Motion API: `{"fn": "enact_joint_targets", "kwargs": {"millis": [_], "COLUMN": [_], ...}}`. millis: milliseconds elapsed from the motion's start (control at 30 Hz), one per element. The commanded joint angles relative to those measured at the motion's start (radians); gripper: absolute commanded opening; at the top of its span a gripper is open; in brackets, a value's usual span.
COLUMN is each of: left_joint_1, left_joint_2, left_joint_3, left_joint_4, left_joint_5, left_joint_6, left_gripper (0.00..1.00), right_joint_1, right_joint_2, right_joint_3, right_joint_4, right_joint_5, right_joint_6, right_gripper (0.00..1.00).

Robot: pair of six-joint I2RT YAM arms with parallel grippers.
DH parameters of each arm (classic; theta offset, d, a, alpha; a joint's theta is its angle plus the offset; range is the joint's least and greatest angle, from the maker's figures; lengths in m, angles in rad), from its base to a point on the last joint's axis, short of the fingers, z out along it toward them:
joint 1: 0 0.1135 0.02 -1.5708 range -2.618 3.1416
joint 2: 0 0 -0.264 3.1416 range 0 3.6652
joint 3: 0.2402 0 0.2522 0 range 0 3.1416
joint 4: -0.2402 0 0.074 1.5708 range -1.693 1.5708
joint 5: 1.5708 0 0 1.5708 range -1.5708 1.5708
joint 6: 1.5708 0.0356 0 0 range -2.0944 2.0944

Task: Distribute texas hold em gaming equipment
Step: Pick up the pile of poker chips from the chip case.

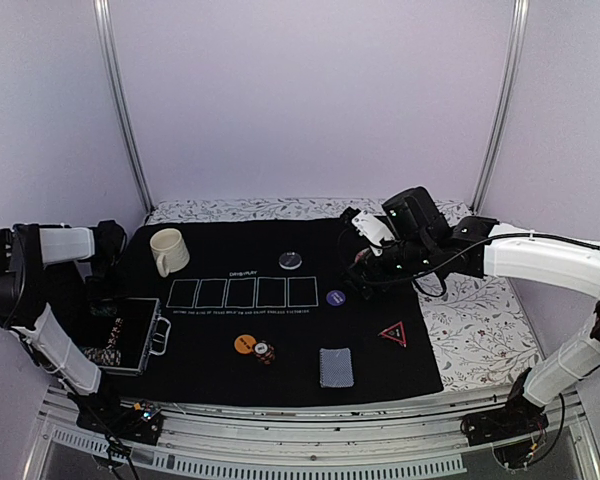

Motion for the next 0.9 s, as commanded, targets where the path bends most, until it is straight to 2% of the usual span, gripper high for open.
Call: {"fn": "enact_joint_targets", "kwargs": {"millis": [0,133,367,567,867], "left_joint_1": [-0.037,-0.041,-0.040,-0.040,-0.040], "left_joint_2": [0.025,0.043,0.120,0.139,0.158], "left_joint_3": [-0.025,-0.015,0.032,0.053,0.091], "left_joint_4": [0.083,0.077,0.042,0.010,-0.020], "left_joint_5": [0.186,0.182,0.090,0.023,-0.071], "left_joint_6": [0.007,0.012,0.011,-0.008,0.000], "left_gripper": [0.42,0.43,0.44,0.48,0.48], "right_joint_1": [-0.005,-0.005,-0.005,-0.006,-0.006], "right_joint_2": [0.006,0.006,-0.002,-0.007,-0.021], "right_joint_3": [-0.007,-0.009,-0.018,-0.020,-0.023], "right_joint_4": [-0.015,-0.015,-0.019,-0.022,-0.028], "right_joint_5": [-0.015,-0.013,-0.015,-0.026,-0.035], "right_joint_6": [-0.009,-0.010,-0.010,-0.011,-0.008], "right_gripper": [0.99,0.99,0.99,0.99,0.99]}}
